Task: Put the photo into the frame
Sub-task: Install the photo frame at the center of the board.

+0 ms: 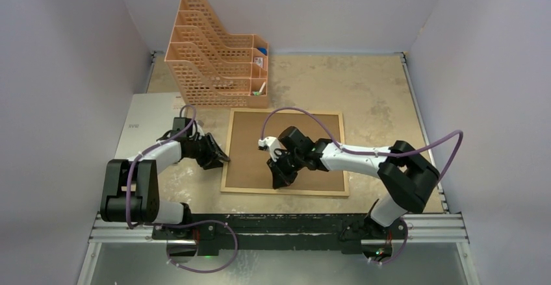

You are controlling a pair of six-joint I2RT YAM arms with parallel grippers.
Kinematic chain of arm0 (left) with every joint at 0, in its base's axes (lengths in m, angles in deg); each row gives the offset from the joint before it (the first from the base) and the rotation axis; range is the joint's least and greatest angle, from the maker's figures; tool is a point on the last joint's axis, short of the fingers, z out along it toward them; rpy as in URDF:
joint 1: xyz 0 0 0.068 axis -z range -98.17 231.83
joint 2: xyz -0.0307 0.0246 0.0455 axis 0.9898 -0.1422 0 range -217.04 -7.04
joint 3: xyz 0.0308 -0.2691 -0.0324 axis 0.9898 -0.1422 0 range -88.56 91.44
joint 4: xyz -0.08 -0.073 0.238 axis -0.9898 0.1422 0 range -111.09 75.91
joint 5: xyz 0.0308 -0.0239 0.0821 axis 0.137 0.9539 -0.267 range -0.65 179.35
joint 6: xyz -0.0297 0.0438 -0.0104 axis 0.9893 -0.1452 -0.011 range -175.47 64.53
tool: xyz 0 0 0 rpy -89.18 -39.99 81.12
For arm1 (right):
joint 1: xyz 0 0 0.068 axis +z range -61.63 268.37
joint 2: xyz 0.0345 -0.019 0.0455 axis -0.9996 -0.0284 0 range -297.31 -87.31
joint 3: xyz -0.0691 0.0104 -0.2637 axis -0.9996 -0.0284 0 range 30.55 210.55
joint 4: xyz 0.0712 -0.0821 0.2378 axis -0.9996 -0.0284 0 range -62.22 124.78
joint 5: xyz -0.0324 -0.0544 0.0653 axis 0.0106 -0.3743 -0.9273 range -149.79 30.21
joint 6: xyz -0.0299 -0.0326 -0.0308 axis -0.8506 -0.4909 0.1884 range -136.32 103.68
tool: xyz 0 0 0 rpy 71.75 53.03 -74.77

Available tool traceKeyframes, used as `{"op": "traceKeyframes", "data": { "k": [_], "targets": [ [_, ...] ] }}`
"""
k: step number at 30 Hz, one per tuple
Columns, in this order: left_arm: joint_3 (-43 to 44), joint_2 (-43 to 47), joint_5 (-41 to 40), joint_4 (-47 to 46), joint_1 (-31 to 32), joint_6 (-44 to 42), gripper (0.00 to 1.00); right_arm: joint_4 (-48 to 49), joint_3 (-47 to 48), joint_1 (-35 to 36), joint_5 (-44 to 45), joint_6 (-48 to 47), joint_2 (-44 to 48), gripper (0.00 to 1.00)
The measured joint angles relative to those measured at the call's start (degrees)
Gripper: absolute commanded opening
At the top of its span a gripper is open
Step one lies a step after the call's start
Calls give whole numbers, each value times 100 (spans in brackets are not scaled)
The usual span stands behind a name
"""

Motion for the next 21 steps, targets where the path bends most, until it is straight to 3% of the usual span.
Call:
{"op": "traceKeyframes", "data": {
  "k": [12, 21],
  "targets": [
    [24, -52, 39, 0, 0, 0, 38, -109, 7, 173, 173, -83, -52, 14],
    [55, -52, 46, 17, 7, 2, 46, -140, 7, 236, 341, -118, -76, 17]
  ]
}}
